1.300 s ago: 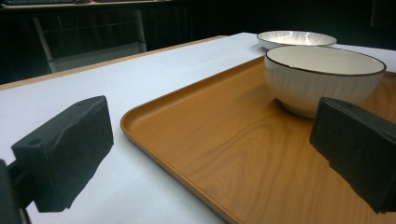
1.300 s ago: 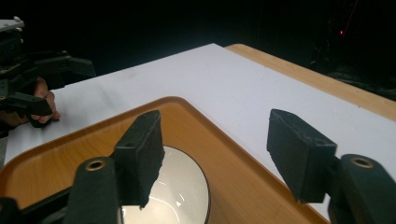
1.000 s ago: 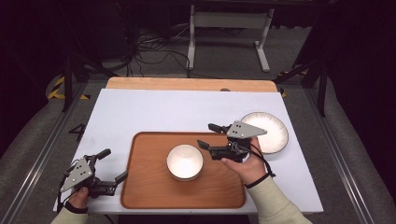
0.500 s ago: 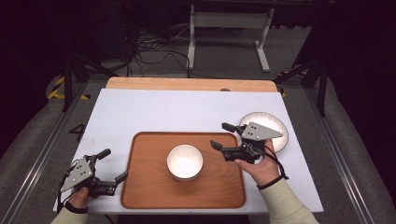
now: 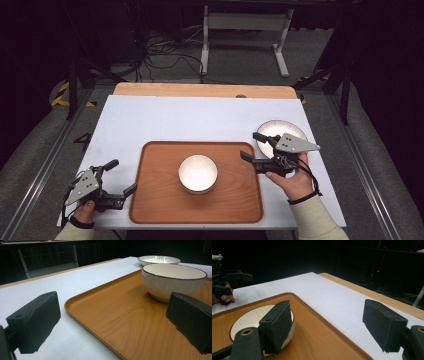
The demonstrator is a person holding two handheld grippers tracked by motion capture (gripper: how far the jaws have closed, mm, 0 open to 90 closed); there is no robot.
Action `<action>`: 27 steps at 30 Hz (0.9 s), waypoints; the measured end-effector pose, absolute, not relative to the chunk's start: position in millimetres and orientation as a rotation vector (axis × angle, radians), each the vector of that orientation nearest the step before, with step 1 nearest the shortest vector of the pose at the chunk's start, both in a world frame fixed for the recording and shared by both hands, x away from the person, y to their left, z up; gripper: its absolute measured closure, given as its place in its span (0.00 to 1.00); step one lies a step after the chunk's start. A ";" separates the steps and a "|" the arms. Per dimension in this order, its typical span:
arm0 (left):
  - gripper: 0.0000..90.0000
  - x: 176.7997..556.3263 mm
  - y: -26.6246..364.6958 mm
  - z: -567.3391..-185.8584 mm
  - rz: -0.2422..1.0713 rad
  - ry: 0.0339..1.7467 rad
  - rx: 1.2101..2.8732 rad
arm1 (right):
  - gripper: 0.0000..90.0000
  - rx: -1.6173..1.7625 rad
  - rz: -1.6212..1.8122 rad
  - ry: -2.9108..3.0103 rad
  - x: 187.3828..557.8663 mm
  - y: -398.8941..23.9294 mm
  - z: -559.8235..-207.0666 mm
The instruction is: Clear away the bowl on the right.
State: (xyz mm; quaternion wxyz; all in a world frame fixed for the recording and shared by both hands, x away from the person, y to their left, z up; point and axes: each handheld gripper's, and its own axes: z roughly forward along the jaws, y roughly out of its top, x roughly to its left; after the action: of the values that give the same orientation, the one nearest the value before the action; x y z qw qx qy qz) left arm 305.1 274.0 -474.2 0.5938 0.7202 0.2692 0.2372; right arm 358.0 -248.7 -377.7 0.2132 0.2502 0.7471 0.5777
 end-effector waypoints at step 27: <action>0.00 305.2 273.8 -474.2 0.553 0.623 1.676 | 0.25 0.711 1.608 1.979 353.6 -293.6 -404.5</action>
State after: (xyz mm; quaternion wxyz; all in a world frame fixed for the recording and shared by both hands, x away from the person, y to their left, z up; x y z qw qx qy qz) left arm 305.2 273.8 -474.2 0.5933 0.7208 0.2681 0.2378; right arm 353.6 -293.6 -404.5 0.2445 0.2602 0.7249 0.5890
